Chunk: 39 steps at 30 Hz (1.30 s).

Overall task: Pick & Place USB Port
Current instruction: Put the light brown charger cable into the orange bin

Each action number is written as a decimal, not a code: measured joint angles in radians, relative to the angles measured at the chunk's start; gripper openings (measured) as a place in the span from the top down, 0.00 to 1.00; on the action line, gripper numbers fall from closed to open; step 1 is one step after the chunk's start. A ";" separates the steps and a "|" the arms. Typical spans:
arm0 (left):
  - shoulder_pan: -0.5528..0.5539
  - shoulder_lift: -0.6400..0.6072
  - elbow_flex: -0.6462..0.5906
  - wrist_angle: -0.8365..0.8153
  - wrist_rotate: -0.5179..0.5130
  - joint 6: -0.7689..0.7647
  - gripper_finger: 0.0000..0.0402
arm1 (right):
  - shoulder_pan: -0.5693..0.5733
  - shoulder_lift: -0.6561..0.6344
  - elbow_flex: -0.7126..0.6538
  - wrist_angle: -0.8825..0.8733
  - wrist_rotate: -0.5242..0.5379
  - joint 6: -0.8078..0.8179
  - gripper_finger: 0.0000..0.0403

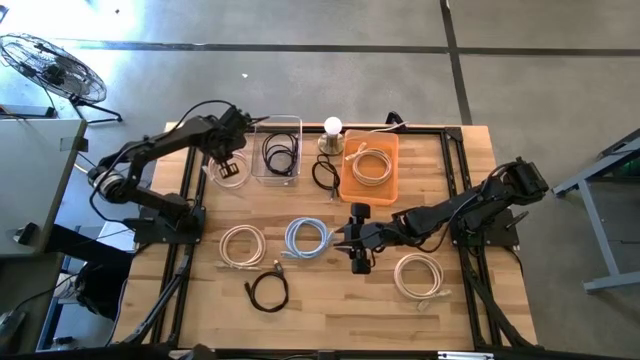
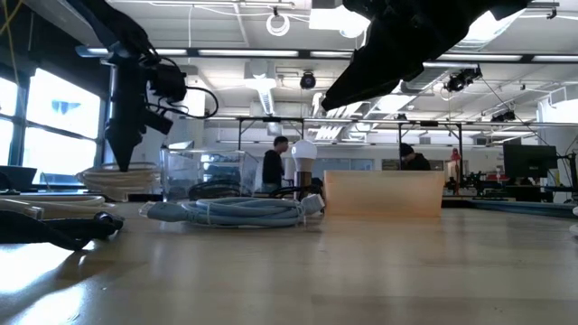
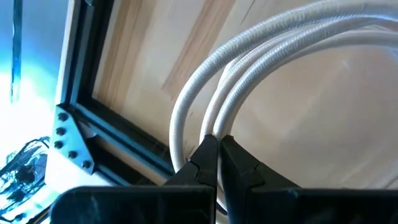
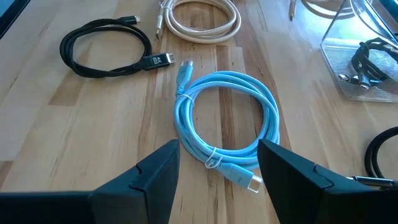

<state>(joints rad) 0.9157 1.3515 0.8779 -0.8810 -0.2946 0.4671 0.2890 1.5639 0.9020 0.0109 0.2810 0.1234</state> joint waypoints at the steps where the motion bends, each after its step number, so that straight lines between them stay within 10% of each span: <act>1: 0.000 -0.002 0.008 -0.016 0.000 0.000 1.00 | 0.000 0.000 0.000 0.000 0.000 0.000 0.48; 20: 0.000 -0.274 0.161 -0.201 0.092 0.067 1.00 | 0.000 0.000 0.000 0.000 -0.023 -0.019 0.48; 39: 0.000 -0.781 0.120 0.045 0.929 0.159 1.00 | 0.088 0.000 0.000 0.288 -0.099 -0.241 0.48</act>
<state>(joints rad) 0.9157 0.5708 0.9980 -0.8362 0.6339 0.6258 0.3770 1.5639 0.9020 0.2986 0.1823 -0.1177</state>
